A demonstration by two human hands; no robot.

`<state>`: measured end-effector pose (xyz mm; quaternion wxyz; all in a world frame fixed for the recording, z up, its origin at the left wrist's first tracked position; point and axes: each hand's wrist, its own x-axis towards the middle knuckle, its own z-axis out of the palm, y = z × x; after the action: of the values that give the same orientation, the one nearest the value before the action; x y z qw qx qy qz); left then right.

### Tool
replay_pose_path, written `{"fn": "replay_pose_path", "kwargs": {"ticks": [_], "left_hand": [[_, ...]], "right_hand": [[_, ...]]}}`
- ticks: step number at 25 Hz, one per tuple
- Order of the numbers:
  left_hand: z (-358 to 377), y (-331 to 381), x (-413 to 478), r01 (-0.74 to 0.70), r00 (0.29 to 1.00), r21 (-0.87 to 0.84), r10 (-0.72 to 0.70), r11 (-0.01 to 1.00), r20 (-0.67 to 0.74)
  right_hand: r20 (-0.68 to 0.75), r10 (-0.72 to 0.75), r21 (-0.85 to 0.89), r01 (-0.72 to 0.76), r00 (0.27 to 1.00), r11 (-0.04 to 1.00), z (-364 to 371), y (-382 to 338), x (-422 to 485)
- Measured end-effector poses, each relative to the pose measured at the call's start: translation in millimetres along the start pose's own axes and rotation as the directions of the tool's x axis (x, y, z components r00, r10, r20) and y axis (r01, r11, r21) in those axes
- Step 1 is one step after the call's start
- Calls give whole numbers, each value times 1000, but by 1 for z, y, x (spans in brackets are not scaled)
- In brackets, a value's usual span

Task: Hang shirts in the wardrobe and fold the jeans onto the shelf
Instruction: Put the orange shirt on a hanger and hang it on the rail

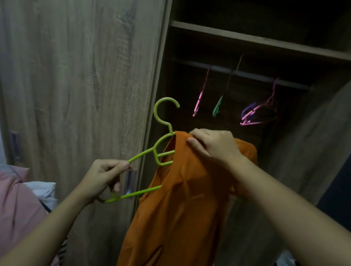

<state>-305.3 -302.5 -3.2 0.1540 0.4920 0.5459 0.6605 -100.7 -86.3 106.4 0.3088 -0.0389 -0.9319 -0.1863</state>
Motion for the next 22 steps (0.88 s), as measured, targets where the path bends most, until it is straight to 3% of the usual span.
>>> {"fn": "replay_pose_path", "kwargs": {"ticks": [1,2,4,6,7,9,11,13,15,17,19,20,22], "left_hand": [[2,1,1,-54,998,77,58,996,-41],[4,1,2,-127,981,278,161,952,-105],[12,-2,-4,-181,881,680,425,710,-209],[38,4,-14,-248,786,743,578,622,-221],[54,9,-15,-289,785,735,591,614,-185],[86,16,-8,-243,864,750,489,616,-122],[104,18,7,-74,947,750,281,658,-154],[114,17,18,-11,966,683,185,730,-182],[121,20,20,-110,962,585,234,804,-142],[123,21,10,-250,967,442,247,862,65],[113,8,-5,-372,918,454,250,809,307],[105,-7,-13,-420,898,542,250,728,361],[82,-43,-22,-370,927,659,208,655,313]], "right_hand": [[-36,1,9,0,999,1000,-1,3,0],[-56,5,20,-4,998,1000,-3,6,2],[-103,-10,0,10,995,1000,-6,9,6],[-142,-30,-32,26,989,999,-7,10,9],[-150,-34,-36,29,988,999,-8,9,12],[-150,-37,-34,32,988,999,-9,6,19],[-152,-34,-35,29,988,999,-10,4,23],[-176,-21,-39,15,984,999,-11,6,22],[-186,13,-33,-20,983,999,-12,10,19],[-177,60,-20,-65,982,998,-13,15,14],[-167,140,7,-140,976,990,-17,21,10],[-168,186,27,-184,968,983,-21,25,7],[-178,242,40,-239,954,970,-27,33,-1]]}}
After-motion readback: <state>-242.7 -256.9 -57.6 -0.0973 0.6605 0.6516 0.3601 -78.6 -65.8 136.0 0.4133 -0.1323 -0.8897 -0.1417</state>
